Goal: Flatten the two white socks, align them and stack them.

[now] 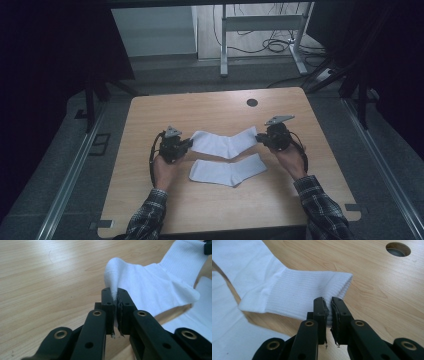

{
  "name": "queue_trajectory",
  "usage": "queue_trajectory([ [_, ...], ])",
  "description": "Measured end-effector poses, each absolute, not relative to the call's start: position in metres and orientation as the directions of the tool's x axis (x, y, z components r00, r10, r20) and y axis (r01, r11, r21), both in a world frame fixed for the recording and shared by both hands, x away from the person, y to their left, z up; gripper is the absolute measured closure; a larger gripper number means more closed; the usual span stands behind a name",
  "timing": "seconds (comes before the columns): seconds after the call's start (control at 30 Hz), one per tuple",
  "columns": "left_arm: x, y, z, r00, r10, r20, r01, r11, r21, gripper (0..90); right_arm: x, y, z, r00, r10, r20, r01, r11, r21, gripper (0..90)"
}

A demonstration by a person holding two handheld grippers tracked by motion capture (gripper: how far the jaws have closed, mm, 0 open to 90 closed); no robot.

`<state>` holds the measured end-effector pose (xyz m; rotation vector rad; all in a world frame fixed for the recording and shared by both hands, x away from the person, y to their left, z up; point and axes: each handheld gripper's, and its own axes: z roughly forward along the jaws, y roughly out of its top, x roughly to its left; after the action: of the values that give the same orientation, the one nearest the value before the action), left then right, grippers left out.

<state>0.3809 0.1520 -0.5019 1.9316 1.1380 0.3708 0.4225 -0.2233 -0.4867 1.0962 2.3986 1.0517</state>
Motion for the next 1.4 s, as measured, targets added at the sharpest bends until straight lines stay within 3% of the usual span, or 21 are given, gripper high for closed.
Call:
queue_trajectory([
  [0.87, 0.324, 0.154, -0.494, 0.587, 0.799, -0.129, 0.536, -0.264, 0.802, 85.6, 0.366, -0.234, -0.473, -0.705, 0.708, 0.041, 0.487, 0.441, 0.753, 82.2],
  [1.4, 0.3, 0.148, -0.503, 0.611, 0.781, -0.13, 0.55, -0.301, 0.779, 85.6, 0.338, -0.243, -0.483, -0.721, 0.691, 0.062, 0.512, 0.469, 0.719, 82.1],
])
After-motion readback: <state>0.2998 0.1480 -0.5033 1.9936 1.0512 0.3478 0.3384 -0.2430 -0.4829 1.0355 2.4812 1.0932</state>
